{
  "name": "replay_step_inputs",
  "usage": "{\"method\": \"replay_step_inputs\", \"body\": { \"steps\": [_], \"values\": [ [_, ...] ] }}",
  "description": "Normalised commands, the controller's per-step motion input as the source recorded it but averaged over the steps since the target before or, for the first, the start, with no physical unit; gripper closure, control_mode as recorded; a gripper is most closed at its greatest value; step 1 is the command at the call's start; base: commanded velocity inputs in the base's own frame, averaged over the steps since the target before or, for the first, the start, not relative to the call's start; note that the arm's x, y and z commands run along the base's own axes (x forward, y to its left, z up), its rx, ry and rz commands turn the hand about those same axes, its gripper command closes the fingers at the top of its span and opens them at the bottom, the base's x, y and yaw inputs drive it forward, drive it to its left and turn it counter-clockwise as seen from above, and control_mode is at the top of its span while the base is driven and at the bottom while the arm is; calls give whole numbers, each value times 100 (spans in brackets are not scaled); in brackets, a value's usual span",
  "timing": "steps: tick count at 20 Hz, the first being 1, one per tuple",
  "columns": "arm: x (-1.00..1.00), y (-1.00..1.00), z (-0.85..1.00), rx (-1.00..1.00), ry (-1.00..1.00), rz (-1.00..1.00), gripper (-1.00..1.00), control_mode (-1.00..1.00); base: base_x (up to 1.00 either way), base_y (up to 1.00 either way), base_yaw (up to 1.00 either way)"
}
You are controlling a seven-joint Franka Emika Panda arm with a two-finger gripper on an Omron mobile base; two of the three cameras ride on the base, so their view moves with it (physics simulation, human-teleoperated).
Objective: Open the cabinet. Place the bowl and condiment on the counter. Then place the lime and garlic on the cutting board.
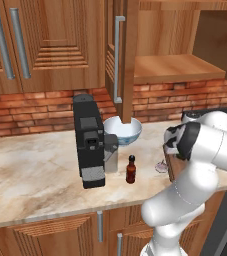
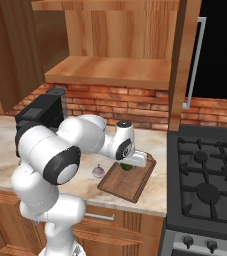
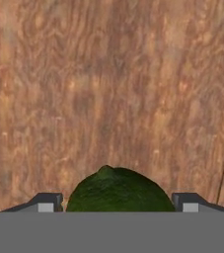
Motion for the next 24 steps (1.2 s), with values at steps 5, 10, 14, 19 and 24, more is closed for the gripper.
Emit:
{"method": "replay_step_inputs", "body": {
  "steps": [5,10,14,19,24],
  "values": [
    [0,-4,17,0,-5,0,-100,-100,0,0,0],
    [0,1,24,-1,-6,0,-100,-100,0,0,0],
    [-1,11,33,-4,-6,0,-100,-100,0,0,0],
    [-1,13,38,-4,-5,0,-100,-100,0,0,0],
    [-12,15,22,0,0,0,-100,-100,0,0,0]
  ]
}}
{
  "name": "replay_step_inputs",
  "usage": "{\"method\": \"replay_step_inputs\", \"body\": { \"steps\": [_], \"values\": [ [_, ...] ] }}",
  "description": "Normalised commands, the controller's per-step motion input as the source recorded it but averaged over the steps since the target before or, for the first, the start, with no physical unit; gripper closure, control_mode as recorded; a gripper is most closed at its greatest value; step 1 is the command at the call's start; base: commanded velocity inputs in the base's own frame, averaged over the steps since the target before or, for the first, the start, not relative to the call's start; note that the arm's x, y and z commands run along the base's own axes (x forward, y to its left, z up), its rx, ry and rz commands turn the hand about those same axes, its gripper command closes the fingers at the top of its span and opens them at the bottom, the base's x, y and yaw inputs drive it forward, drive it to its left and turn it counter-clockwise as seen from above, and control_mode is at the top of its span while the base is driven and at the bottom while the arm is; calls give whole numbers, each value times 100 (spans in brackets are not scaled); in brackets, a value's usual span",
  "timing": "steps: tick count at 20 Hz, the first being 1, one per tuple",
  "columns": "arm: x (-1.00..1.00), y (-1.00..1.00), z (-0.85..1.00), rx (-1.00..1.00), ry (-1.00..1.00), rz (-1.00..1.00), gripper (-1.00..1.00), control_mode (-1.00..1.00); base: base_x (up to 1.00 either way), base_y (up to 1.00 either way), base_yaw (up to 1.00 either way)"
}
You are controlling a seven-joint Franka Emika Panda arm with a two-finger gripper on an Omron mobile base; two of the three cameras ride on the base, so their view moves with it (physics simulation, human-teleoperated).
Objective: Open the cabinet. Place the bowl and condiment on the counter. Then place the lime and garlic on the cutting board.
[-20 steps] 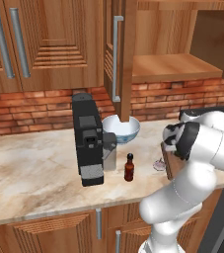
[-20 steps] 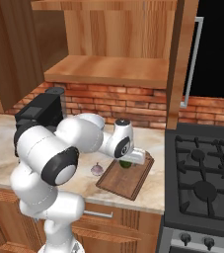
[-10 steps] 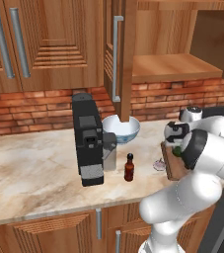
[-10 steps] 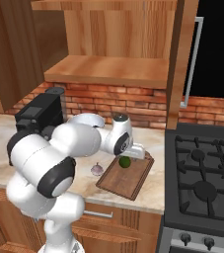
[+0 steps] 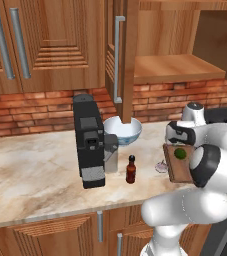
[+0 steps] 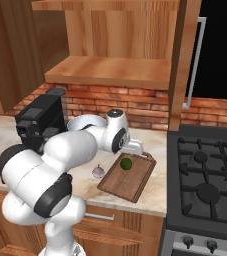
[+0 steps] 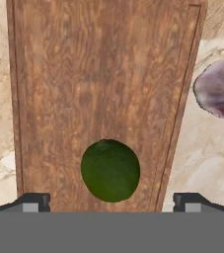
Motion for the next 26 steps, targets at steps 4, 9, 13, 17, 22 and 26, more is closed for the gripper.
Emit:
{"method": "replay_step_inputs", "body": {
  "steps": [4,9,13,17,22,26],
  "values": [
    [-20,18,12,0,1,0,-100,-100,0,0,0],
    [-24,14,7,1,5,0,-100,-100,0,0,0],
    [-27,15,7,0,5,0,-100,-100,0,0,0],
    [-27,21,5,0,2,1,-100,-100,0,0,0],
    [-23,25,4,0,1,3,-100,-100,0,0,0],
    [-18,30,2,0,0,3,-100,-100,0,0,0]
  ]
}}
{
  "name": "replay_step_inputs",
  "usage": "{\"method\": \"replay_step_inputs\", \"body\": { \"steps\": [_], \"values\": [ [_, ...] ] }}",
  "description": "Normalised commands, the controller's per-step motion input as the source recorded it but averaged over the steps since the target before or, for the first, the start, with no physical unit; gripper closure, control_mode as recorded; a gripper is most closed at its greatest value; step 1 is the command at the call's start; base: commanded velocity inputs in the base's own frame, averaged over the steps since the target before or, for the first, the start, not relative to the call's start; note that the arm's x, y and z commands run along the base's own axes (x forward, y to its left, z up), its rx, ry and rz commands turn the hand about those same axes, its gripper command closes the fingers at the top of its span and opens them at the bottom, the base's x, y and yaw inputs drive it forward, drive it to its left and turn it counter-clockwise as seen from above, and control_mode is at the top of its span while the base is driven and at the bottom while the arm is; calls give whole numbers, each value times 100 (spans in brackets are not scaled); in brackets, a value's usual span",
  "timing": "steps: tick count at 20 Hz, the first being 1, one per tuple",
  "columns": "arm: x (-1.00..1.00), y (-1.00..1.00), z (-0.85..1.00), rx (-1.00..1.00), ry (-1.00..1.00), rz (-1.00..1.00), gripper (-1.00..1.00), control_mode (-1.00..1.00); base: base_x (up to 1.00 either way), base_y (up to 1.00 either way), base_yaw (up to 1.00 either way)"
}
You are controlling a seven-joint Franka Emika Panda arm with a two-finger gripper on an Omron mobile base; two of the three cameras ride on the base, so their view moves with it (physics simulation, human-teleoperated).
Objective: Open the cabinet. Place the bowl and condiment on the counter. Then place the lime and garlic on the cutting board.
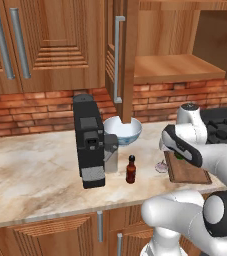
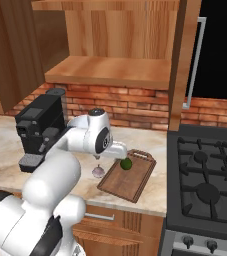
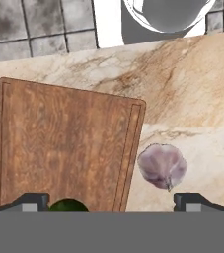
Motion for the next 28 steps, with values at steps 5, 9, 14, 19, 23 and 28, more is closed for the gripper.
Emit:
{"method": "replay_step_inputs", "body": {
  "steps": [5,9,14,19,23,28],
  "values": [
    [-6,36,0,0,-1,4,-100,-100,0,0,0],
    [0,36,-1,0,-2,4,-100,-100,0,0,0],
    [0,24,-3,0,-5,3,-100,-100,0,0,0],
    [-2,11,-10,0,-2,2,-100,-100,0,0,0],
    [-2,5,-15,0,-1,2,-100,-100,0,0,0],
    [0,1,-13,0,-2,2,-100,-100,0,0,0]
  ]
}}
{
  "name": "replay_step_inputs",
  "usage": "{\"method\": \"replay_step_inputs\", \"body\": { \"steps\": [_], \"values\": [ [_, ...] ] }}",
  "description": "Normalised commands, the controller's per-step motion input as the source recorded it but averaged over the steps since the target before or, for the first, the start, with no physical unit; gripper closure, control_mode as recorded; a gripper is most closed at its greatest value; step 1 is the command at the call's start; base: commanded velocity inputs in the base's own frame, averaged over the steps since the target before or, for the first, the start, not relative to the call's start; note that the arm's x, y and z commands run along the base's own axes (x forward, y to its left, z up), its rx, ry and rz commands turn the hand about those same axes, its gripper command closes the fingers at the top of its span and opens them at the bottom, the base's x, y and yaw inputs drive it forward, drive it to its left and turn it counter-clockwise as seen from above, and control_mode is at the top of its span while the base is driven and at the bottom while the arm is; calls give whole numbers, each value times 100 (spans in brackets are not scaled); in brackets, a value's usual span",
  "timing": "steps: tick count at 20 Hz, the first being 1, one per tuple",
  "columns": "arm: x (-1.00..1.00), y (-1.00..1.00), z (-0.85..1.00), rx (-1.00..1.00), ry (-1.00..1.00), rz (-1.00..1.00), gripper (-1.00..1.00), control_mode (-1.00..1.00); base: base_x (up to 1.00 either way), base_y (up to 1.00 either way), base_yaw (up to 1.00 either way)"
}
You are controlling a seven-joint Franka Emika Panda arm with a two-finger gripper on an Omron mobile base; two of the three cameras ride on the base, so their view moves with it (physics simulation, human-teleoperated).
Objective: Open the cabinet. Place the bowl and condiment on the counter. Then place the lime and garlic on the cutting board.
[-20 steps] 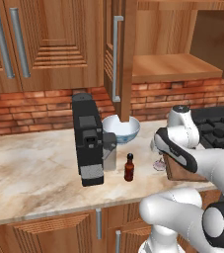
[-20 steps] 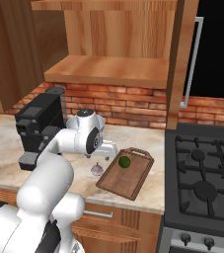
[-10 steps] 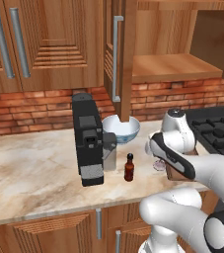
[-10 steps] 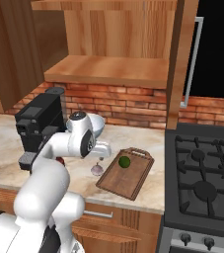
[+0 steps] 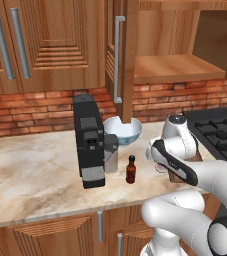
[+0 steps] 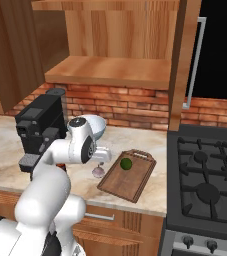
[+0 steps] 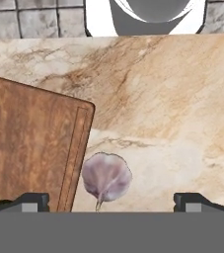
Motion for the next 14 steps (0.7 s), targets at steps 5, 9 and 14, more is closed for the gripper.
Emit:
{"method": "replay_step_inputs", "body": {
  "steps": [5,9,14],
  "values": [
    [0,0,-13,0,-5,2,-100,-100,0,0,0],
    [0,0,-16,0,-3,2,-100,-100,0,0,0],
    [1,0,-11,0,0,1,-100,-100,0,0,0]
  ]
}}
